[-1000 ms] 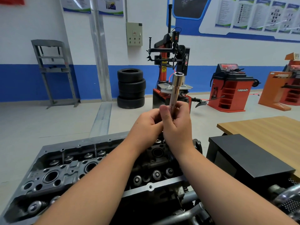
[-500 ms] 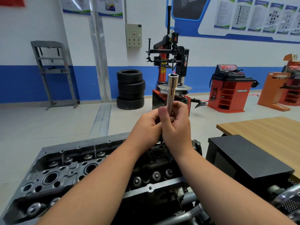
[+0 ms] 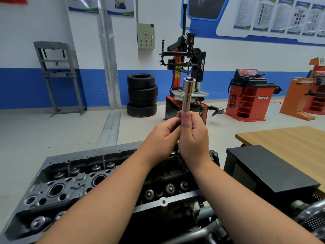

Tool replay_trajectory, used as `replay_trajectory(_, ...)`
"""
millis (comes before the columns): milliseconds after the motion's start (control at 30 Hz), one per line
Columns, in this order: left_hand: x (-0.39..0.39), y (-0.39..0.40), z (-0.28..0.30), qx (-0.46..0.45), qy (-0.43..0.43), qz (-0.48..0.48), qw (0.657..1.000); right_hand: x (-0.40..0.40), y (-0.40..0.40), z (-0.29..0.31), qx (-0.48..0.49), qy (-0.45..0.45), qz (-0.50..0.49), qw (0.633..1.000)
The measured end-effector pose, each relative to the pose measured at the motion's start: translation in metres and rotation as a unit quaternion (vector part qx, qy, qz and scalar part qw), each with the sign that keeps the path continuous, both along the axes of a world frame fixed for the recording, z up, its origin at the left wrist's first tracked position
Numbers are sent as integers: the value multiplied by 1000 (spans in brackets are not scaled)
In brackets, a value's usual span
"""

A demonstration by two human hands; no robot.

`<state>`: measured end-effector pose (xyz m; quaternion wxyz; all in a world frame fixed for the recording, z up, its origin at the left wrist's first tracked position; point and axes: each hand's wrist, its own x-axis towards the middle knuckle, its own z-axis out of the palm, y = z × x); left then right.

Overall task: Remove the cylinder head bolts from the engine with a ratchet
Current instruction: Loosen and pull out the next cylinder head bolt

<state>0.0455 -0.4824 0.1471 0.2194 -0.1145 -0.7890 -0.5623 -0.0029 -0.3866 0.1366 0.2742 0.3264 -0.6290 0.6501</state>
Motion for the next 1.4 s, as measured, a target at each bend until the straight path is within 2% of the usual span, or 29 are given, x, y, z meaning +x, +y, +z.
replay_trajectory(133,-4,1,2,-23,17,47,998,2,1,2,-5,-14,20,1000)
replay_trajectory(433,-14,0,-3,-1,21,114,993,2,2,1,0,8,12,1000)
replay_trajectory(567,-7,-2,-3,22,16,38,999,-1,1,0,23,20,-13,999)
replay_trajectory(667,0,-2,-2,3,7,-4,1000,-1,1,1,2,0,-12,1000)
replay_trajectory(800,-2,-2,2,-11,8,31,999,4,1,3,-5,-15,12,1000)
replay_trajectory(967,-10,-1,0,21,13,80,996,3,2,2,-1,2,0,1000)
replay_trajectory(1067,-8,-4,-1,30,10,45,999,-1,2,1,28,31,-27,999)
replay_trajectory(1200,-1,-3,0,14,-12,-17,1000,-2,1,1,23,17,-37,999)
replay_trajectory(1267,0,-3,1,12,-13,-12,1000,-1,1,1,14,8,-29,999)
replay_trajectory(1400,-5,-4,1,9,5,55,998,2,0,2,8,-25,15,1000)
